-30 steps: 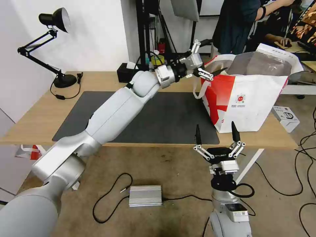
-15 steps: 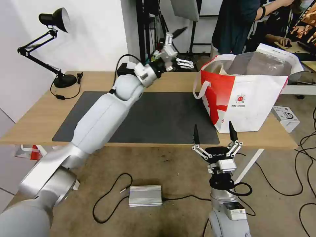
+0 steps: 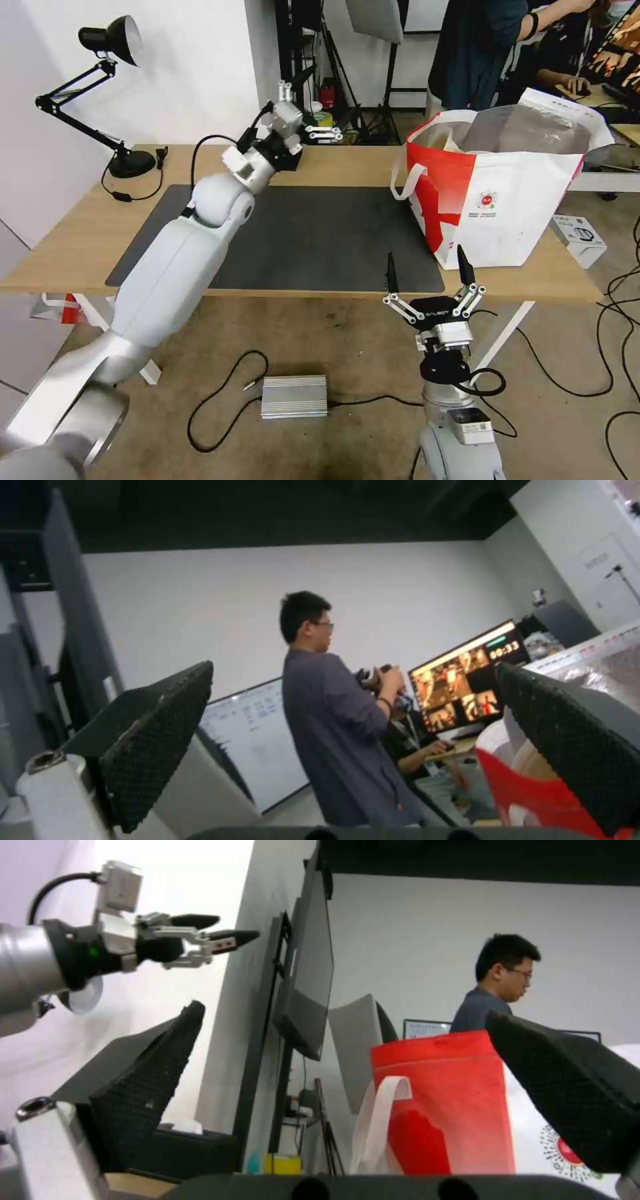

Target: Pick up the trash from the table and place it into the takeout bag.

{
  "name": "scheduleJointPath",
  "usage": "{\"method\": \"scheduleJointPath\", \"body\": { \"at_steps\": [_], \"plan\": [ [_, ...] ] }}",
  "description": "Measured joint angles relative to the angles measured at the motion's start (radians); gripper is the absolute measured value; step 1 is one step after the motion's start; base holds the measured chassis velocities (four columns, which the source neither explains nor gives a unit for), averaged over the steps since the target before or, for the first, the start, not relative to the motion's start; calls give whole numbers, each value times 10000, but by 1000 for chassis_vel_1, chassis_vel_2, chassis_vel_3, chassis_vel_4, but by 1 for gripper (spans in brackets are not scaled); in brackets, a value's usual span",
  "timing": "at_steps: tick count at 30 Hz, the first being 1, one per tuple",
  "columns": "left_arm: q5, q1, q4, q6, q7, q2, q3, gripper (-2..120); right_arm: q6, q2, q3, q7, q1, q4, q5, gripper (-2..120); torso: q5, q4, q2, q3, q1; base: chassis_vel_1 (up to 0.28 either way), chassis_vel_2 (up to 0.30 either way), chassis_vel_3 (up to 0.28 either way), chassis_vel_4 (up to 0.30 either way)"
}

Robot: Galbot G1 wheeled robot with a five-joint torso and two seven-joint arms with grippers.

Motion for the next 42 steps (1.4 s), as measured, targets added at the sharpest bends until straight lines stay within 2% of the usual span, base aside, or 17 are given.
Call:
{"method": "scheduleJointPath", "body": {
  "at_steps": [7, 10, 15, 19, 22, 24, 29, 35, 42],
  "plan": [
    [17, 679, -349, 14, -1, 244, -637, 100, -12, 0, -58, -16, -5, 0, -54, 100, 0, -1, 0, 0, 0, 0, 0, 0, 0],
    [46, 1267, -659, 13, -1, 478, -1262, 100, -60, 0, -117, -57, 19, 2, -82, 100, 0, 0, 0, 1, 0, 0, 0, 0, 0],
    [52, 1809, -1000, 12, -41, 659, -1748, 100, -99, -1, -154, -99, 85, -39, -99, 100, 1, 0, 0, 1, 0, 0, 0, 0, 0],
    [67, 2613, -1402, 8, -65, 762, -2463, 100, -133, -4, -206, -139, 135, -66, -131, 100, -2, 0, 0, 1, 0, 0, 0, 0, 0],
    [67, 2613, -1402, 8, -65, 762, -2463, 100, -133, -4, -206, -139, 135, -66, -131, 100, -2, 0, 0, 1, 0, 0, 0, 0, 0],
    [108, 3506, -1853, -26, -82, 831, -3141, 100, -172, -7, -238, -164, 180, -89, -138, 100, -5, 1, 1, 0, 0, 0, 0, 0, 0],
    [228, 4359, -2389, -53, -156, 857, -3756, 100, -180, -10, -272, -181, 197, -116, -148, 100, -9, 0, 0, 0, 0, 0, 0, 0, 0],
    [395, 5219, -2895, -109, -368, 751, -4208, 100, -180, -14, -302, -187, 190, -116, -179, 100, -7, 1, 1, -1, 1, 0, 0, 0, 0],
    [849, 6389, -3363, -244, -755, 55, -4433, 100, -168, -18, -330, -189, 182, -121, -191, 100, -6, 1, 1, 0, 1, 0, 0, 0, 0]
  ]
}}
